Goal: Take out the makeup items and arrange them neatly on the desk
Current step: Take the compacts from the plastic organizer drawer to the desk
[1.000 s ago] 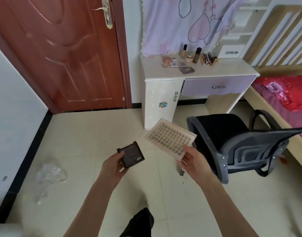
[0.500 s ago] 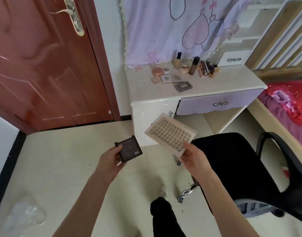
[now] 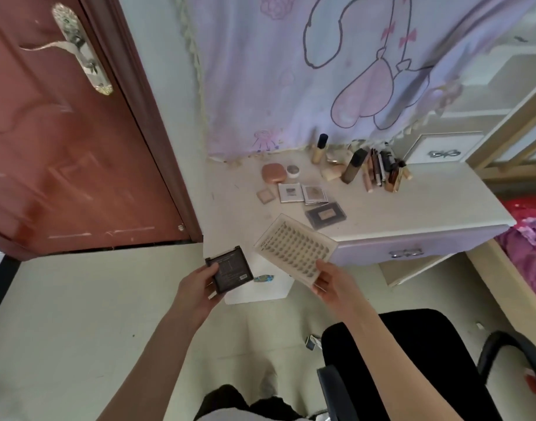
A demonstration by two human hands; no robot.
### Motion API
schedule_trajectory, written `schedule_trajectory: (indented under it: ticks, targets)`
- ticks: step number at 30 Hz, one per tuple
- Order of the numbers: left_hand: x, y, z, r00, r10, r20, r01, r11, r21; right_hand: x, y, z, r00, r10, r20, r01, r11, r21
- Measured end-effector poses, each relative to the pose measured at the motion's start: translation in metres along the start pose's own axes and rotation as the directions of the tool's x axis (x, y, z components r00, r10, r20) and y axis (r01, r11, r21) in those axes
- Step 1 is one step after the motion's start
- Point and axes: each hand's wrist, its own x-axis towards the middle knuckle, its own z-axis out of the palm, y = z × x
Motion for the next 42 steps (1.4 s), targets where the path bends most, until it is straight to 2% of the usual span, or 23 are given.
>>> schedule_trajectory:
  ticks: [9,16,22,24,27,32,35,39,42]
  targets:
    - [0.089,0.030,0.038,0.995,-0.071,-0.076,0.075,0.996,0.047,0.079,-0.033,0.027,0.987,0.140,-0.074,-0.141,0.990,-0.015]
    - [0.180,0.060,0.061,0.986,-0.088,-0.144,0.119,0.966,0.231,0.134,-0.054,0.037,0.958,0.185,-0.218,-0.175,0.983,0.063]
    - [0.225,0.068,0.085,0.989,-0.083,-0.119,0.126,0.897,0.423,0.152,-0.069,0.027,0.946,0.142,-0.291,-0.100,0.983,0.153]
    - [0.233,0.068,0.090,0.993,0.009,-0.118,0.061,0.814,0.578,0.154,-0.075,0.025,0.946,0.125,-0.297,-0.079,0.984,0.162]
    - [0.235,0.070,0.099,0.976,0.209,-0.062,-0.065,0.552,0.832,0.157,-0.082,0.023,0.958,0.089,-0.274,-0.039,0.982,0.184]
    - [0.235,0.078,0.117,0.951,0.309,-0.017,-0.095,0.345,0.934,0.160,-0.106,0.016,0.984,-0.016,-0.177,0.064,0.961,0.268]
    - [0.237,0.084,0.142,0.913,0.378,0.157,-0.268,0.262,0.927,0.160,-0.126,0.005,0.988,-0.088,-0.128,0.128,0.928,0.350]
    - [0.235,0.073,0.205,0.846,0.329,0.420,-0.487,0.155,0.859,0.159,-0.159,-0.027,0.973,-0.191,-0.127,0.228,0.864,0.449]
    - [0.227,0.045,0.258,0.729,0.157,0.666,-0.670,-0.038,0.742,0.160,-0.183,-0.062,0.958,-0.208,-0.195,0.282,0.793,0.539]
